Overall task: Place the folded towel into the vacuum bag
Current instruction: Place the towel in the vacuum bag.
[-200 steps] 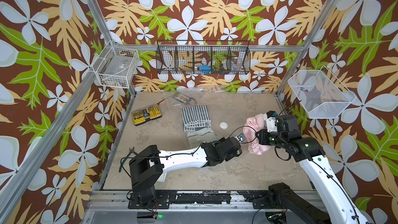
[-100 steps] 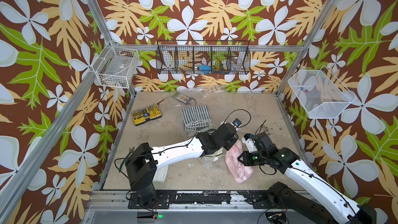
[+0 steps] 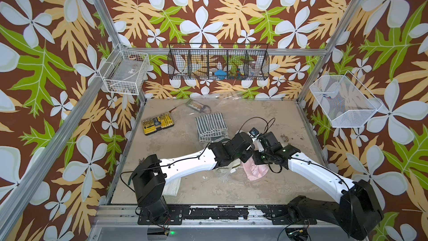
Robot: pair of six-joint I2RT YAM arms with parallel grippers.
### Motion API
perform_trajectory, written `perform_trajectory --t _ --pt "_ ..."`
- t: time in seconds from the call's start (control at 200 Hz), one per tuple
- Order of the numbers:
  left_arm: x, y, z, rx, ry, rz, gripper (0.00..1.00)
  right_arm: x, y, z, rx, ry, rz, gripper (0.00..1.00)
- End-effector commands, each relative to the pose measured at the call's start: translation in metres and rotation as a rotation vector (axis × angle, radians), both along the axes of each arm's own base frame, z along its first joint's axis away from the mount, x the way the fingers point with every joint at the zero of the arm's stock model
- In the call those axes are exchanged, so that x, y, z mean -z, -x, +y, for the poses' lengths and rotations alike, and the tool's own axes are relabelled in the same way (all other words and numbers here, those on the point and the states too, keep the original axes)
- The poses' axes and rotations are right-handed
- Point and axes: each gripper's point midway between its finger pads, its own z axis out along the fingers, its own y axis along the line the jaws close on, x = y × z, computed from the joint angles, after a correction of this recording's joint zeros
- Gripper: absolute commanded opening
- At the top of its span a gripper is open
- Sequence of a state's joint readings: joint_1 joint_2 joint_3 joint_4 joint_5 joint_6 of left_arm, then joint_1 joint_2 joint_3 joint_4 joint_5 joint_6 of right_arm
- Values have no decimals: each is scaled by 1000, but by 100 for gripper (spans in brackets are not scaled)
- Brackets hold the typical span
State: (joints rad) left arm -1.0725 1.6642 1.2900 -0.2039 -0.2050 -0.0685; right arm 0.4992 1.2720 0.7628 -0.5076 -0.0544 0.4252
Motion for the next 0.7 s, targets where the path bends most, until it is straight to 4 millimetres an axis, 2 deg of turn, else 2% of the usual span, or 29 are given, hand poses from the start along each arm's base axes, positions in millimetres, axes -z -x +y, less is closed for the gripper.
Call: perform_trajectory --t 0.0,0.145,0.285,0.4,0.596,0.696 --pt "-1 3 -3 29 9 1 0 5 -21 -16 53 105 -91 26" --pt "4 5 -5 33 7 14 0 12 -20 -30 94 183 -60 60" --pt "15 6 -7 41 -4 35 0 -5 -6 -23 91 91 -51 74" --pt "26 9 -8 54 -17 60 0 -19 7 -26 111 28 -41 78" --pt "35 10 -7 53 -32 75 0 -35 27 -58 245 37 5 79" --pt "37 11 -8 55 -32 81 0 -33 42 -63 332 -58 26 76"
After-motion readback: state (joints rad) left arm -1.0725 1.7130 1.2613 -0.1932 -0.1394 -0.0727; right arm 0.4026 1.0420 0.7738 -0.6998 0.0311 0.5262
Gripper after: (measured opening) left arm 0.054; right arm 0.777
